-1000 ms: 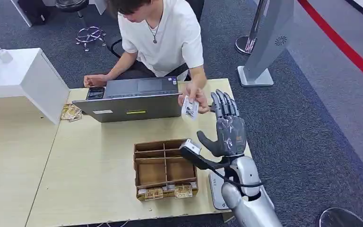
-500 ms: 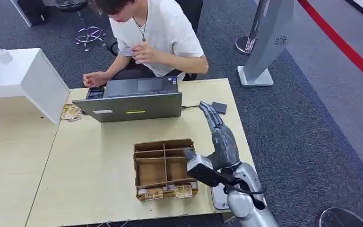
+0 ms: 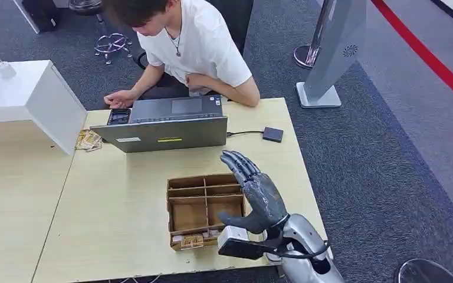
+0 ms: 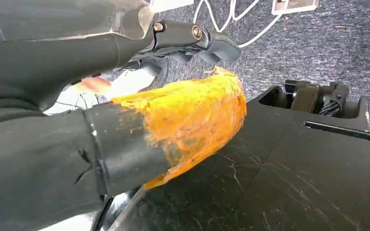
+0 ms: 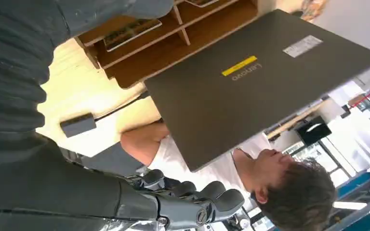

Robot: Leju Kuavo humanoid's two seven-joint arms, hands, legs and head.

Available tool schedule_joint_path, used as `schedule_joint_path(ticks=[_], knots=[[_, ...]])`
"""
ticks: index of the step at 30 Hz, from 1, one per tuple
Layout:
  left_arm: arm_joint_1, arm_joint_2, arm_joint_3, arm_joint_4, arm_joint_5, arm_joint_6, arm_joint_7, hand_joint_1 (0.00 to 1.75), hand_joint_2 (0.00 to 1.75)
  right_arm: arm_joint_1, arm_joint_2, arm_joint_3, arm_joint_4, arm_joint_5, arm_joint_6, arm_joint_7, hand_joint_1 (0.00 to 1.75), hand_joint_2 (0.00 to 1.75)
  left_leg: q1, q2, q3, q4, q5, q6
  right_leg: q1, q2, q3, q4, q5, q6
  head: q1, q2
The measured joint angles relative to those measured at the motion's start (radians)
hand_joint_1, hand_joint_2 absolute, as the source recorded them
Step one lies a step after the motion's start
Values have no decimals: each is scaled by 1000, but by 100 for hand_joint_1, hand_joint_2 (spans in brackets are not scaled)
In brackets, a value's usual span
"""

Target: Pass the card to the sensor for recognition and then transmit it.

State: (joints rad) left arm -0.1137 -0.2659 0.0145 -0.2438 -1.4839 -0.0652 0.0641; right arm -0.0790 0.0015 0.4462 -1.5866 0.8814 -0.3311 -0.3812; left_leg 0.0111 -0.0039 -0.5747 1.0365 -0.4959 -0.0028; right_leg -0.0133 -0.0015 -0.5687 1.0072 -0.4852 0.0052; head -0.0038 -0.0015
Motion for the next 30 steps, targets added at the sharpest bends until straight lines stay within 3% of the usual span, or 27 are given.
schedule_joint_path(ticks=[14,24,30], knots=[[0,0,-15,0,-8,-7,2,0,0,-23,-16,103,94,185,-95,124,0,175,0,0,0,0,0,0,0,0,0,0,0,0,0,0],[0,0,-18,0,-9,-8,2,0,0,-40,-25,133,131,255,-124,175,0,175,0,0,0,0,0,0,0,0,0,0,0,0,0,0],[0,0,-23,0,-9,-10,2,0,0,-55,-27,139,151,295,-142,203,9,175,0,0,0,0,0,0,0,0,0,0,0,0,0,0]])
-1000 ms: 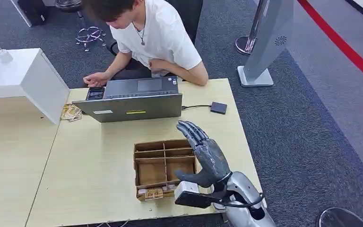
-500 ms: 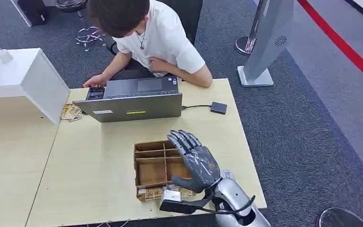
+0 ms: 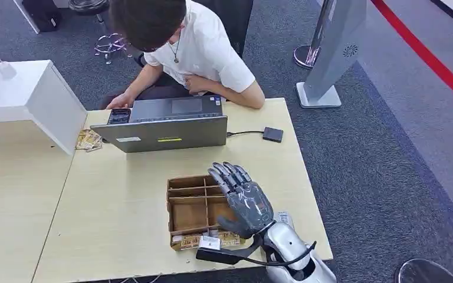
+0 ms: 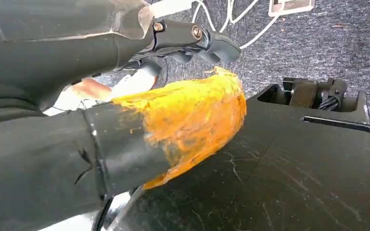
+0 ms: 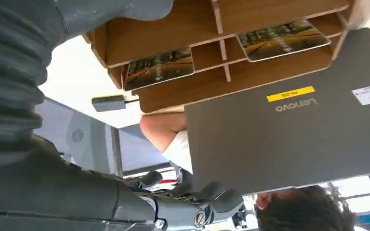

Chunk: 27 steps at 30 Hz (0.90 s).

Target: Pass the card to the sensor for recognition and then transmit it.

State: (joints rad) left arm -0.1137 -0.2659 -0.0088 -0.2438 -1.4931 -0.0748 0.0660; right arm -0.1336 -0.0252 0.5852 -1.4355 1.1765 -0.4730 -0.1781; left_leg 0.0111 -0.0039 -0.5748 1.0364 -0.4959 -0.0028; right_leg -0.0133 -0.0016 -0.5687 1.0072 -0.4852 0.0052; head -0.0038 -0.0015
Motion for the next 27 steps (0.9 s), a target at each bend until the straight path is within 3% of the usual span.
schedule_joint_path(ticks=[10,27], knots=[[0,0,-11,0,-1,-8,0,0,0,-16,-4,13,30,50,-18,44,28,175,0,0,0,0,0,0,0,0,0,0,0,0,0,0],[0,0,-18,0,-3,-8,0,0,0,-24,-6,19,52,76,-19,66,31,175,0,0,0,0,0,0,0,0,0,0,0,0,0,0]])
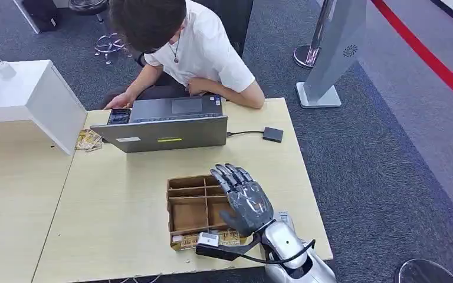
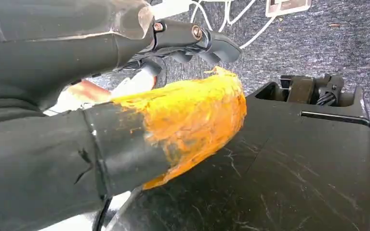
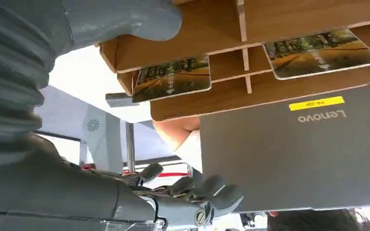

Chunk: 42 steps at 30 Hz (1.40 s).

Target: Pass the card to the sensor for recognition and then transmit it.

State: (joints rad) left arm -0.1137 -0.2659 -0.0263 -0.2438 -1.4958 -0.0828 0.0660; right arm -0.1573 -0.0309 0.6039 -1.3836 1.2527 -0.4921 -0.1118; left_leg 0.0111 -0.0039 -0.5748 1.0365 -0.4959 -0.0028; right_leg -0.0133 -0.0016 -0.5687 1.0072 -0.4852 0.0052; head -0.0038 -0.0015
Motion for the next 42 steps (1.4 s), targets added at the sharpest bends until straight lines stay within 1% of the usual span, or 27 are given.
schedule_joint_path(ticks=[2,3,4,6,8,9,14,15,17,18,21,22,26,27,35,36,37,39,40,41,42], knots=[[0,0,0,0,0,0,0,0,0,-1,0,0,4,4,0,3,35,175,0,0,0,0,0,0,0,0,0,0,0,0,0,0],[0,0,-1,0,0,0,0,0,0,-1,0,0,7,10,0,5,42,175,0,0,0,0,0,0,0,0,0,0,0,0,0,0],[0,0,-1,0,0,0,0,0,0,-2,0,1,12,15,0,12,42,175,0,0,0,0,0,0,0,0,0,0,0,0,0,0],[0,0,-2,0,0,0,0,0,0,-9,-1,1,25,24,0,18,51,175,0,0,0,0,0,0,0,0,0,0,0,0,0,0],[0,0,-5,0,-1,0,0,0,0,-12,-1,1,32,25,0,19,54,175,0,0,0,0,0,0,0,0,0,0,0,0,0,0],[0,0,-6,0,-2,0,0,0,0,-13,-1,1,34,25,0,20,59,175,0,0,0,0,0,0,0,0,0,0,0,0,0,0],[0,0,-8,0,-3,0,0,0,0,-17,-1,1,46,28,0,23,63,175,0,0,0,0,0,0,0,0,0,0,0,0,0,0],[0,0,-9,0,-3,0,0,0,0,-18,-1,1,48,30,0,25,68,175,0,0,0,0,0,0,0,0,0,0,0,0,0,0],[0,0,-11,0,-4,0,0,0,0,-21,-1,1,53,31,0,27,68,175,0,0,0,0,0,0,0,0,0,0,0,0,0,0],[0,0,-12,0,-5,0,0,0,0,-22,-1,1,55,31,0,28,77,175,0,0,0,0,0,0,0,0,0,0,0,0,0,0],[0,0,-19,0,-6,0,0,0,0,-26,-1,1,61,32,0,29,84,175,0,0,0,0,0,0,0,0,0,0,0,0,0,0],[0,0,-19,0,-6,0,0,0,0,-28,-1,1,63,33,0,31,82,175,0,0,0,0,0,0,0,0,0,0,0,0,0,0],[0,0,-24,0,-13,-2,0,0,0,-32,-1,1,65,34,0,31,84,175,0,0,0,0,0,0,0,0,0,0,0,0,0,0],[0,0,-24,0,-14,-3,0,0,0,-33,-1,1,68,34,0,31,80,175,0,0,0,0,0,0,0,0,0,0,0,0,0,0],[0,0,-26,0,-15,-4,-1,0,0,-42,-1,2,80,42,0,37,84,175,0,0,0,0,0,0,0,0,0,0,0,0,0,0],[0,0,-27,0,-15,-5,-1,0,0,-43,-1,2,80,42,0,37,86,175,0,0,0,0,0,0,0,0,0,0,0,0,0,0],[0,0,-29,0,-15,-6,-1,0,0,-45,-1,2,81,43,-2,37,91,175,0,0,0,0,0,0,0,0,0,0,0,0,0,0],[0,0,-33,0,-15,-6,-2,0,0,-47,-1,2,83,45,-3,38,91,175,0,0,0,0,0,0,0,0,0,0,0,0,0,0],[0,0,-34,0,-15,-6,-2,0,0,-47,-1,2,84,47,-4,39,96,175,0,0,0,0,0,0,0,0,0,0,0,0,0,0],[0,0,-35,0,-15,-6,-2,0,0,-48,-1,2,86,51,-6,40,96,175,0,0,0,0,0,0,0,0,0,0,0,0,0,0],[0,0,-35,0,-16,-6,-2,0,0,-49,-1,2,88,51,-6,40,103,175,0,0,0,0,0,0,0,0,0,0,0,0,0,0]])
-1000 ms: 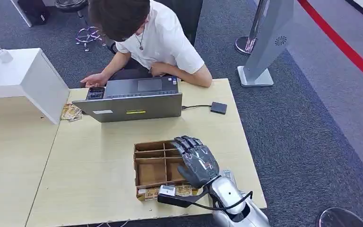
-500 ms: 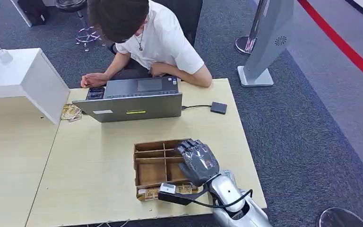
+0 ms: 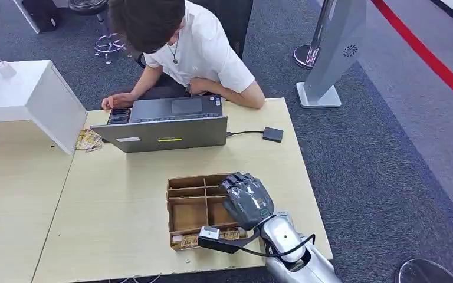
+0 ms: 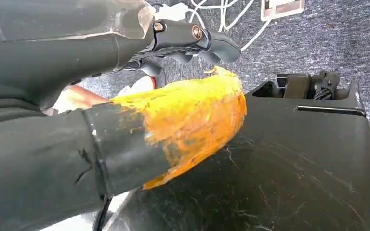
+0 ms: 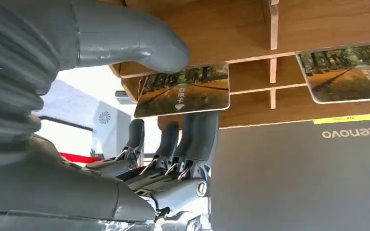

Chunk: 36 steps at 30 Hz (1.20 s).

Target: Pass the card to the sensor for recognition and then transmit it.

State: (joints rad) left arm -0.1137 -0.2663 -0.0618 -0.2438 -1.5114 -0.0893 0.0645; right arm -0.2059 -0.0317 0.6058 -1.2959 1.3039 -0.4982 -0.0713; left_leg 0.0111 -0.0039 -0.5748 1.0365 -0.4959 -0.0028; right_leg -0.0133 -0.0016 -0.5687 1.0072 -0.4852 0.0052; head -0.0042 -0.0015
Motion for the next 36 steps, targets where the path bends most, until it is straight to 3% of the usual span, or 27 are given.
schedule_joint_path(ticks=[3,4,6,18,25,36], knots=[[0,0,-3,0,0,0,0,0,0,-2,0,0,2,4,-2,6,115,175,0,0,0,0,0,0,0,0,0,0,0,0,0,0],[0,0,-5,0,0,0,0,0,0,-3,0,0,3,8,-4,8,134,175,0,0,0,0,0,0,0,0,0,0,0,0,0,0],[0,0,-6,0,-1,-1,0,0,0,-3,0,0,7,11,-6,10,141,175,0,0,0,0,0,0,0,0,0,0,0,0,0,0],[0,0,-15,0,-3,-3,-2,0,0,-4,0,-2,12,24,-21,16,154,175,0,0,0,0,0,0,0,0,0,0,0,0,0,0],[0,0,-16,0,-3,-3,-3,0,0,-5,0,-3,14,30,-52,11,175,175,0,0,0,0,0,0,0,0,0,0,0,0,0,0],[0,0,-21,0,-3,-6,-5,0,0,6,0,-14,-34,39,-128,-10,175,175,0,0,0,0,0,0,0,0,0,0,0,0,0,0]])
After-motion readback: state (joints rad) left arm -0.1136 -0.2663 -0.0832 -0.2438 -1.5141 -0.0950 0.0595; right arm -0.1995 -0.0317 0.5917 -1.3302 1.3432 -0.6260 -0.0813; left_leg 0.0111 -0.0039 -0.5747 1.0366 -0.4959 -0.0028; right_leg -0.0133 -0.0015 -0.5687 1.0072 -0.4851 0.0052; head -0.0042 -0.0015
